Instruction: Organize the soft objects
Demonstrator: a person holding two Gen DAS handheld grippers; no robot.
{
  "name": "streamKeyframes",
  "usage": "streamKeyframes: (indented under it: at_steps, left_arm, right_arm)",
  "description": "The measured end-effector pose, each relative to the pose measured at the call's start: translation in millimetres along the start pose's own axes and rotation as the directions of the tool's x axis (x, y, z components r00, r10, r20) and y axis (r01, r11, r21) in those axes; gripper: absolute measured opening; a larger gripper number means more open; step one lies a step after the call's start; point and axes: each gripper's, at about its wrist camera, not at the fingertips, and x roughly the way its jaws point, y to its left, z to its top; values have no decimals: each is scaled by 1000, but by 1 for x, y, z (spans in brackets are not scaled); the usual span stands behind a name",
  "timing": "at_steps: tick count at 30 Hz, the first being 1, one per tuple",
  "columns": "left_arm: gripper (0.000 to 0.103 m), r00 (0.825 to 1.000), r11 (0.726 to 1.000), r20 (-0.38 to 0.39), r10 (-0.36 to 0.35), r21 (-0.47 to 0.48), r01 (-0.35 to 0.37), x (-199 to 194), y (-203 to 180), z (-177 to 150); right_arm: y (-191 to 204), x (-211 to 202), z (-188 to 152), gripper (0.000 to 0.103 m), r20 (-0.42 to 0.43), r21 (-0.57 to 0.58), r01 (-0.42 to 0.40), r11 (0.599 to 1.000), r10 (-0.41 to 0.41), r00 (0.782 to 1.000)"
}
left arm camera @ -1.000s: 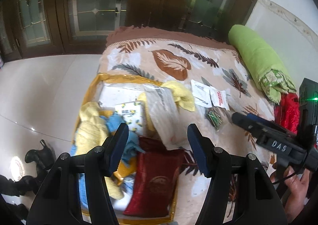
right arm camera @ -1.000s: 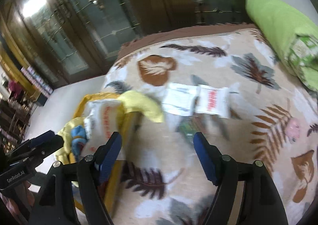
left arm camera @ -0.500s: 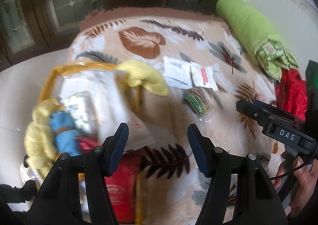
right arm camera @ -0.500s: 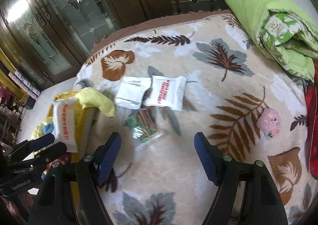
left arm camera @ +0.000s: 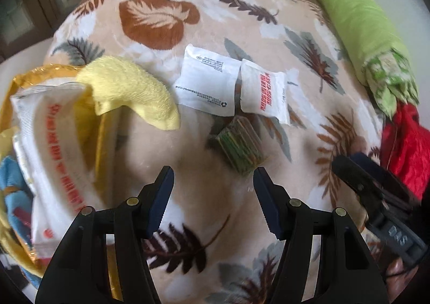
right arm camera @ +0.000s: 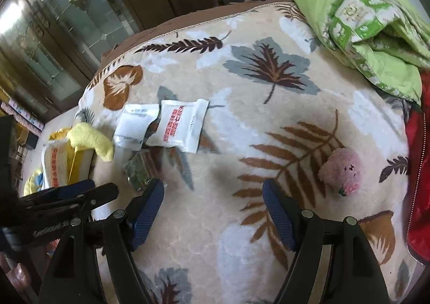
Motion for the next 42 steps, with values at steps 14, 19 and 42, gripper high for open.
streamKeyframes:
  at_steps: [14,19,42]
  left_arm:
    - [62,1000,992,-29,6,-128,-9,42,-16,25]
    - [73,999,990,-18,32,-139,-34,51,-28,33]
    - [23,996,996,-64,61,68,-57,35,10,18]
  right_arm:
    - [-19,7,11,78,-24,-26,-8,1000,7,1000]
    - [-27,12,18,79,-31,-34,-2,999,1,1000]
    - [84,96,62,98,-161,-753,-159,639,57,985]
